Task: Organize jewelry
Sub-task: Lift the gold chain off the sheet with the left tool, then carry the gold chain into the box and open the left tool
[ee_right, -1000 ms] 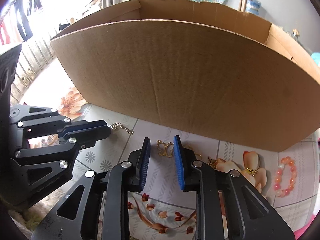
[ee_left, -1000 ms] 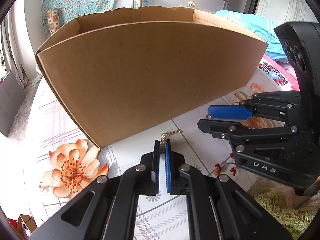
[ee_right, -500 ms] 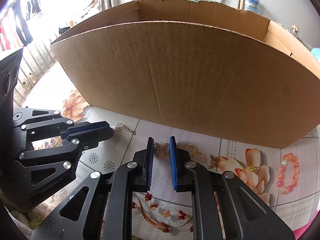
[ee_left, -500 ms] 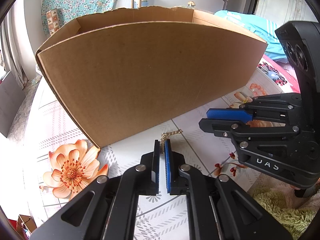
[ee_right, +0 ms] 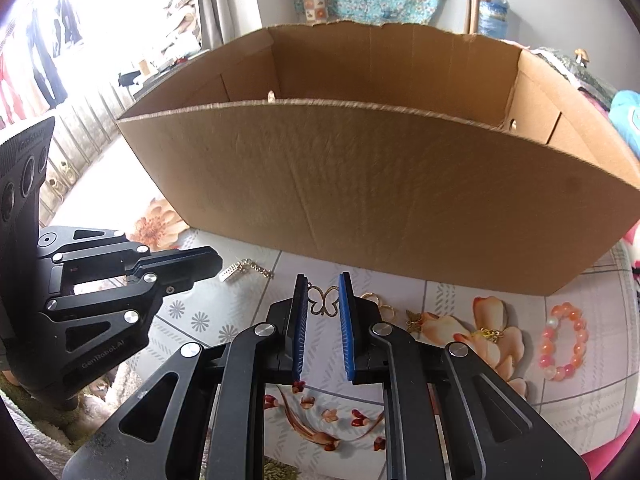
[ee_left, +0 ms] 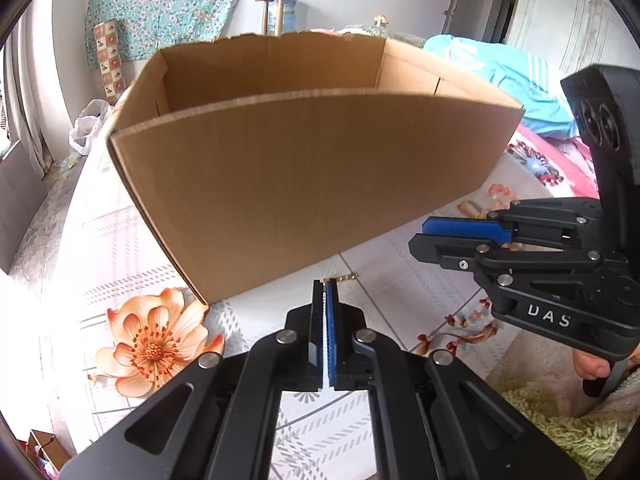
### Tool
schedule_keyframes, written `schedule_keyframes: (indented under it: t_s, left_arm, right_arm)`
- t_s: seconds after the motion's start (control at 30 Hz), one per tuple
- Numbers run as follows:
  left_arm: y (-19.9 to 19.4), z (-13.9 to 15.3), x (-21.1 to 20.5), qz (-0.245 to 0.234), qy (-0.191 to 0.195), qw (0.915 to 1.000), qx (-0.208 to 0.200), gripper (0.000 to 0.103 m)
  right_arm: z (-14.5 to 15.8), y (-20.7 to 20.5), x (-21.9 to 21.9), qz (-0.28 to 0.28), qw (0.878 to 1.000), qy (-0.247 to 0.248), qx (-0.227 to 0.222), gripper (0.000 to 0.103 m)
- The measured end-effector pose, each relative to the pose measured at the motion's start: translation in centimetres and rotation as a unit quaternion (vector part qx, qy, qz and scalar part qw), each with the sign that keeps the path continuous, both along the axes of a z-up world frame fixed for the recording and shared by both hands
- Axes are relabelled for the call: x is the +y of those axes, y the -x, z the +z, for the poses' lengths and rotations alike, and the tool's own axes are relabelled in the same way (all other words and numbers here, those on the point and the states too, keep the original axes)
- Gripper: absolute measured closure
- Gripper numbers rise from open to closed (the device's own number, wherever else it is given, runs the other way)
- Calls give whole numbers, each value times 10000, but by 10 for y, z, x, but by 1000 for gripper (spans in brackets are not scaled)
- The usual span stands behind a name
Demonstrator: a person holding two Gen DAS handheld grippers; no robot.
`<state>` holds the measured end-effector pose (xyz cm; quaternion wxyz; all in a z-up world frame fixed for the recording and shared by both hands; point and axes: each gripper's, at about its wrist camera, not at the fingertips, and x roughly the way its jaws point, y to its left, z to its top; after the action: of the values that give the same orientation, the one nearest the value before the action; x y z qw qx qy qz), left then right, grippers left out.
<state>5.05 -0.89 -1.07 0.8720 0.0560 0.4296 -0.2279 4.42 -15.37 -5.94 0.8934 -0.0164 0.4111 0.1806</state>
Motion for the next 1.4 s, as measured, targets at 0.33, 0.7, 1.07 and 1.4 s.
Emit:
schedule_keyframes:
  t_s: [0.33, 0.7, 1.07, 1.4]
  left_arm:
    - [-1, -6, -2, -7, -182, 9998, 120, 87]
    - [-12, -18, -23, -248, -481, 9985, 81, 84]
    - [-11, -20, -41, -422, -794, 9958, -172, 100]
    - [-4, 2, -23, -293, -266, 9991, -177, 101]
  right_arm:
    - [13, 11, -19, -15, 9998, -180, -31, 90]
    - [2, 11, -16, -128, 9995, -303, 12, 90]
    - [3, 15, -25, -192, 9990, -396, -8, 90]
    - [10, 22, -30, -214, 9985, -496, -131, 90]
